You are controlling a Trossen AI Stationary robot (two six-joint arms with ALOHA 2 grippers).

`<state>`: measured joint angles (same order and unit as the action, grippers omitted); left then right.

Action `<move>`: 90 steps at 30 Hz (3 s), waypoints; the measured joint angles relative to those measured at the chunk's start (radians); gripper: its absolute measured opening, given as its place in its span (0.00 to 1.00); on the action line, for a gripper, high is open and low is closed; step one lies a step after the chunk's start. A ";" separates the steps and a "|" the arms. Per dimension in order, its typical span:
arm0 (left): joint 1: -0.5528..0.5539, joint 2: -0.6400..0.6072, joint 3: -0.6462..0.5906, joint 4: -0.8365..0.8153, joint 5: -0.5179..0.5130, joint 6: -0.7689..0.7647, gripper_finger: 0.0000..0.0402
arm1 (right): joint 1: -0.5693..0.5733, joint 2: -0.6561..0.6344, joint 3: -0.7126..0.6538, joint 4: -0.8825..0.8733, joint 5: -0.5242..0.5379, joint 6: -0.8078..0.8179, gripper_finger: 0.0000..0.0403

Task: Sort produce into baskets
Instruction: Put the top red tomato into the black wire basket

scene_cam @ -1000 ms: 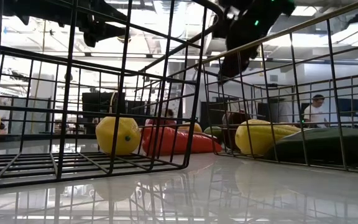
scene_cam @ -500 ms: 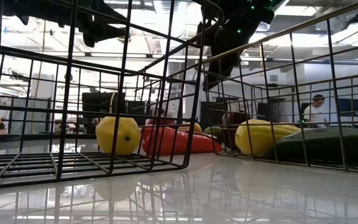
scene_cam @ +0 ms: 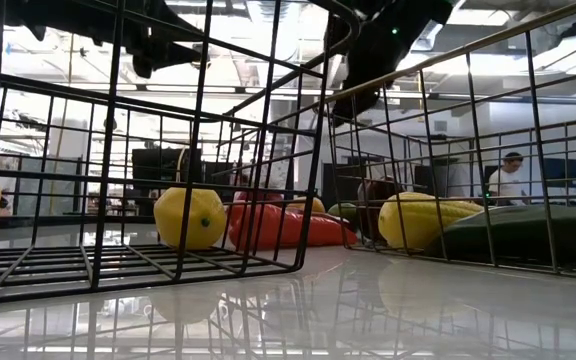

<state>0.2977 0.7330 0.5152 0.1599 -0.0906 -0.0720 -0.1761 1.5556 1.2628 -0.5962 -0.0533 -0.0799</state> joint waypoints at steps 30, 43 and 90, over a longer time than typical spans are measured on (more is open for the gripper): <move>0.008 0.553 0.173 -0.022 0.141 -0.121 0.63 | 0.121 -0.545 -0.496 0.573 0.246 -0.001 0.66; -0.142 0.660 0.263 -0.082 -0.080 0.024 0.63 | 0.108 -0.553 -0.496 0.516 0.242 -0.026 0.66; -0.219 1.036 0.694 -0.618 -0.002 0.157 0.66 | 0.108 -0.533 -0.496 0.541 0.235 -0.078 0.66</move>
<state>0.0792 1.7695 1.2087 -0.4586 -0.0930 0.0851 -0.0683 1.0229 0.7670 -0.0549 0.1818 -0.1582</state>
